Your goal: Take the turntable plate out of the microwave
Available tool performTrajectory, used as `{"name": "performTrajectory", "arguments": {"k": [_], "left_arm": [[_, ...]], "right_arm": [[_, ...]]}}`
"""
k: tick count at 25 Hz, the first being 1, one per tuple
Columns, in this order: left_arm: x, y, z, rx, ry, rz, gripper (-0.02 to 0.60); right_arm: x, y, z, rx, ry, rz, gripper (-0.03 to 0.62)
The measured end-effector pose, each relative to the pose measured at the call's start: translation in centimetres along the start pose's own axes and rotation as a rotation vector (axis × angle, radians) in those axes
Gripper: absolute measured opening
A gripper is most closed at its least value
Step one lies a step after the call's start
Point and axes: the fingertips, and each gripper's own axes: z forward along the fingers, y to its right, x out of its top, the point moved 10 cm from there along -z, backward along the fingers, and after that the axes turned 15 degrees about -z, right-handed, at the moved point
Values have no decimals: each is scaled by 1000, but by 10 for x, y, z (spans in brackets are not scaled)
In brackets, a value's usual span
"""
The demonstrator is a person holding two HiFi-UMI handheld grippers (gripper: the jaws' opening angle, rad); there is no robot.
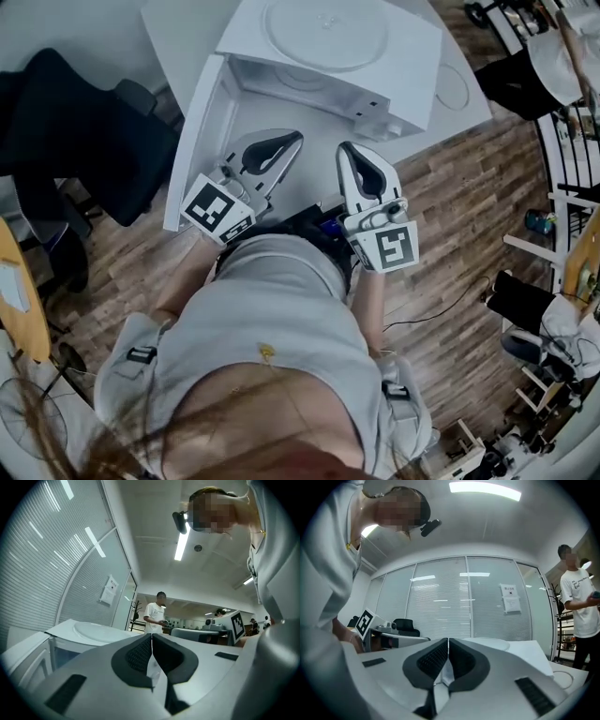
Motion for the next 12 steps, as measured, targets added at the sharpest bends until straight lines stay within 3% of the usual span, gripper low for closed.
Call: {"name": "performTrajectory", "arguments": {"k": [5, 12], "left_arm": [[5, 7, 2, -13, 7, 38, 31], [-2, 4, 2, 19, -4, 31, 31]], "right_arm": [[7, 0, 1, 21, 14, -7, 17], [2, 1, 4, 42, 5, 4, 16]]}}
